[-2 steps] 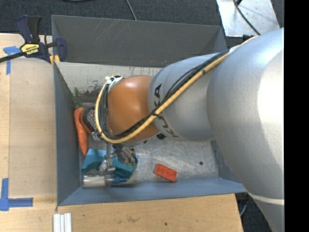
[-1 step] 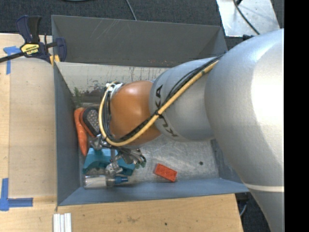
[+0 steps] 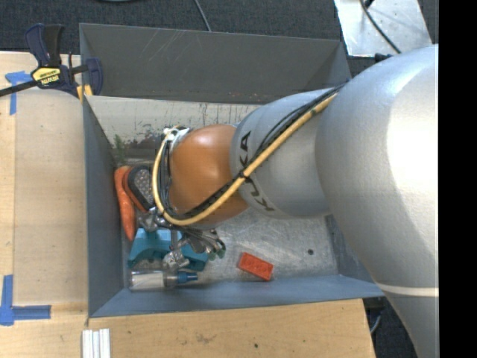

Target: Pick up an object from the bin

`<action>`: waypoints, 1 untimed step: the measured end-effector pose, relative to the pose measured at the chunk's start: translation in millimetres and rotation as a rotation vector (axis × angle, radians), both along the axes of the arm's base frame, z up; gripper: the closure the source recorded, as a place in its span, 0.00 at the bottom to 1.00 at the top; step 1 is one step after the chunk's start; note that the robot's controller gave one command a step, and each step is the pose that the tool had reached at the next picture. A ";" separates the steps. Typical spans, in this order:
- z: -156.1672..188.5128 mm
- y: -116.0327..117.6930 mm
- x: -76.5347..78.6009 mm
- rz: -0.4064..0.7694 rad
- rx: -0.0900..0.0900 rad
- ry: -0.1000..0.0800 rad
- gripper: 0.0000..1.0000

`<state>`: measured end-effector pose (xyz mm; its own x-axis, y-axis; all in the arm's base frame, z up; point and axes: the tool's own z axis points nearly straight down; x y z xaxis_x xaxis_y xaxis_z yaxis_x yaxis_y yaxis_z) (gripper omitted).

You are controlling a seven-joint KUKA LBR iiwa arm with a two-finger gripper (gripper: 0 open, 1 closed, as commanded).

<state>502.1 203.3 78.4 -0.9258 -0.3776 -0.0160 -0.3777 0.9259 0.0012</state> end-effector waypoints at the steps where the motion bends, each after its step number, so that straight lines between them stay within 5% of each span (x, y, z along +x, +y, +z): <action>1: 161.6 -1.7 13.3 0.207 -0.008 0.008 1.00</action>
Offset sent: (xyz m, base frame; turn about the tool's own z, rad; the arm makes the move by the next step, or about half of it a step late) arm 0.0000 0.0000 0.0000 0.0000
